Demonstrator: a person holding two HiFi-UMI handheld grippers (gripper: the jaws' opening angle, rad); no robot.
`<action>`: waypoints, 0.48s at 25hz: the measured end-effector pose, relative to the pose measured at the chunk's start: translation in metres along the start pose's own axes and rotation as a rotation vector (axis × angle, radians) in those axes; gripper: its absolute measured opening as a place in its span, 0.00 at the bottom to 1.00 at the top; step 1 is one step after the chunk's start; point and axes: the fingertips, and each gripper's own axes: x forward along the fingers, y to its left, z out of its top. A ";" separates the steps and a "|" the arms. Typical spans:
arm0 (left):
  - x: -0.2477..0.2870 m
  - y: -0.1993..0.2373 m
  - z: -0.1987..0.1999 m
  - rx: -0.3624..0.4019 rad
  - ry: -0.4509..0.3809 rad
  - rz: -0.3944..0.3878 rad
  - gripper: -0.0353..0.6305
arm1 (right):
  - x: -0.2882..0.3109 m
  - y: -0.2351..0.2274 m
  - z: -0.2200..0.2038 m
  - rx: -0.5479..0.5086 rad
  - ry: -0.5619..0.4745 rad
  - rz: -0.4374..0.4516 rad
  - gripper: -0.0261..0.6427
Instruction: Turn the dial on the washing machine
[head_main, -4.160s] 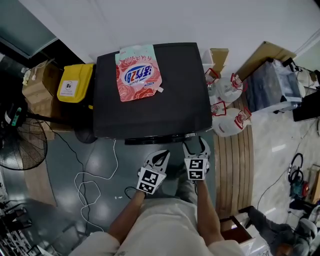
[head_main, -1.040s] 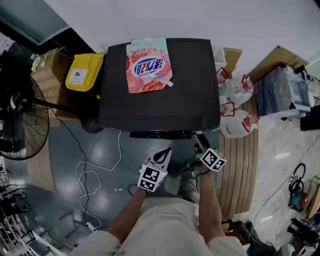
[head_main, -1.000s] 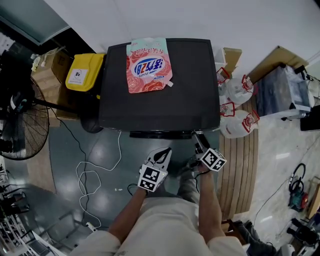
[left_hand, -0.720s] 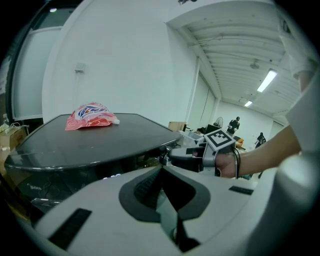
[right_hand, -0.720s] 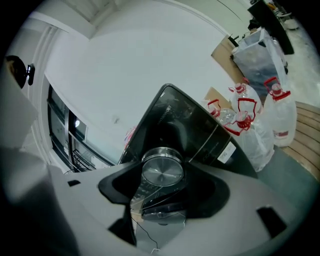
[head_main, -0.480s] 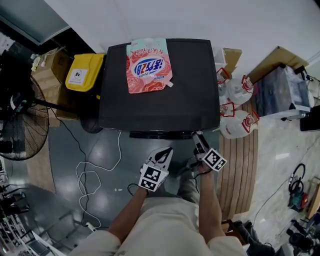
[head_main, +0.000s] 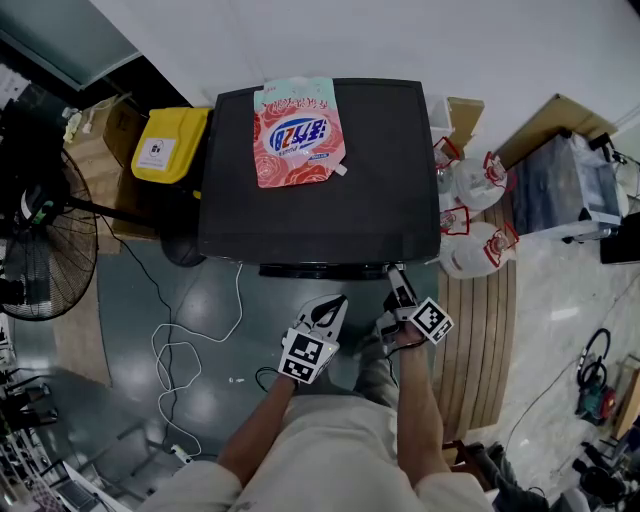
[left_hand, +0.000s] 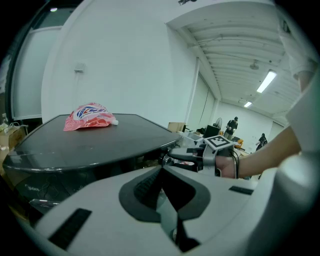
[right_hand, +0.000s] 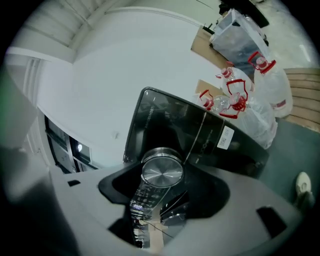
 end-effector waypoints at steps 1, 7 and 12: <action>0.000 0.000 0.000 0.001 0.000 -0.001 0.07 | -0.001 -0.002 0.001 0.010 -0.004 -0.007 0.45; 0.000 0.000 0.000 0.000 0.002 -0.002 0.07 | -0.001 -0.007 0.001 0.093 -0.035 0.005 0.45; -0.001 0.000 -0.004 -0.001 0.005 -0.001 0.07 | -0.002 -0.008 0.001 0.133 -0.046 0.007 0.45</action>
